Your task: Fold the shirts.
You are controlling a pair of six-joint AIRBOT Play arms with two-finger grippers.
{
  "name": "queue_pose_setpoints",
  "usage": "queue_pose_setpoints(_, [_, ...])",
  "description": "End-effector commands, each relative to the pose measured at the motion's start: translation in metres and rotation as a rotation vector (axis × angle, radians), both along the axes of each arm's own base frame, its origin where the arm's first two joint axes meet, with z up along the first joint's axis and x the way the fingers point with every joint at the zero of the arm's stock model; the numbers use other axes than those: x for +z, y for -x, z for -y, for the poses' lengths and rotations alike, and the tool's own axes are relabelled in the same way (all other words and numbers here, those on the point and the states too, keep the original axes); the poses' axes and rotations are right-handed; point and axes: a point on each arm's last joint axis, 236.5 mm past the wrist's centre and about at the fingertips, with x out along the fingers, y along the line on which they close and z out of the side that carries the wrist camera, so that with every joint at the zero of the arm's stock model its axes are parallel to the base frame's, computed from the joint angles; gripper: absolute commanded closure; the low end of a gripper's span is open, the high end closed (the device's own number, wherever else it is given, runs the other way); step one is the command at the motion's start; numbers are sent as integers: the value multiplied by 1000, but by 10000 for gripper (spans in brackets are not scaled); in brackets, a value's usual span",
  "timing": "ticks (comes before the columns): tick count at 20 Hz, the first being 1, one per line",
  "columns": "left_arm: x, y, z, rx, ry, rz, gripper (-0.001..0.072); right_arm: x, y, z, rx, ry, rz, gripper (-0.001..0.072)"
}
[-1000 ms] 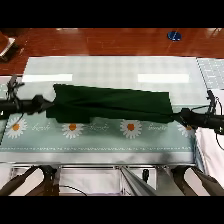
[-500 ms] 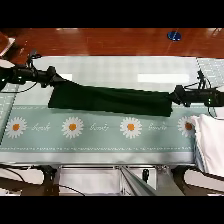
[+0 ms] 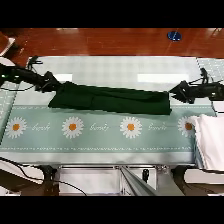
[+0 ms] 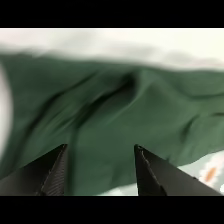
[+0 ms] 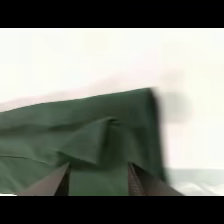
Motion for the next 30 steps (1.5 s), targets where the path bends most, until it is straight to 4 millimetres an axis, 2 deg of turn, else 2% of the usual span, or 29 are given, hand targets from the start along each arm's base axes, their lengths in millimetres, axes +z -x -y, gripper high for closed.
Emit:
queue_pose_setpoints(1, [14, 23, -67, 118, -142, 7, 197, -10, 35, 46, -26, 98, -123, 300])
queue_pose_setpoints(3, [34, 19, -84, 303, -161, 158, 197, -22, 40, 54, -69, 114, -149, 300])
queue_pose_setpoints(5, [44, 27, -78, 439, -159, 290, 197, -31, 32, 42, -110, 88, -120, 300])
queue_pose_setpoints(7, [42, 45, -57, 472, -152, 354, 197, -39, 25, 21, -82, 56, -105, 299])
queue_pose_setpoints(9, [38, 59, -33, 444, -132, 355, 197, -46, 20, -9, -24, -6, -104, 299])
queue_pose_setpoints(13, [41, 58, 14, 360, -69, 355, 198, -56, 15, -56, 64, -56, -120, 309])
queue_pose_setpoints(14, [42, 57, 26, 335, -55, 354, 199, -53, 14, -65, 89, -55, -114, 392])
queue_pose_setpoints(15, [43, 57, 38, 300, -51, 357, 222, -46, 13, -73, 132, -61, -102, 593])
queue_pose_setpoints(16, [45, 58, 52, 246, -51, 371, 470, -35, 14, -78, 189, -65, -78, 690])
queue_pose_setpoints(17, [48, 60, 67, 179, -54, 394, 679, -21, 16, -81, 234, -67, -50, 690])
queue_pose_setpoints(19, [56, 62, 99, 92, -36, 422, 689, 4, 23, -66, 257, 26, -5, 690])
queue_pose_setpoints(21, [65, 60, 135, -2, -38, 478, 690, 35, 38, -48, 268, 153, 27, 690])
queue_pose_setpoints(23, [72, 52, 175, -103, -67, 561, 690, 76, 58, -50, 269, 213, 121, 690])
queue_pose_setpoints(24, [74, 48, 202, -145, -53, 576, 690, 97, 70, -54, 260, 231, 175, 690])
queue_pose_setpoints(27, [59, 55, 288, -267, 20, 504, 690, 147, 109, -67, 240, 263, 296, 690])
queue_pose_setpoints(30, [31, 88, 366, -411, 82, 363, 691, 182, 138, -77, 229, 282, 382, 690])
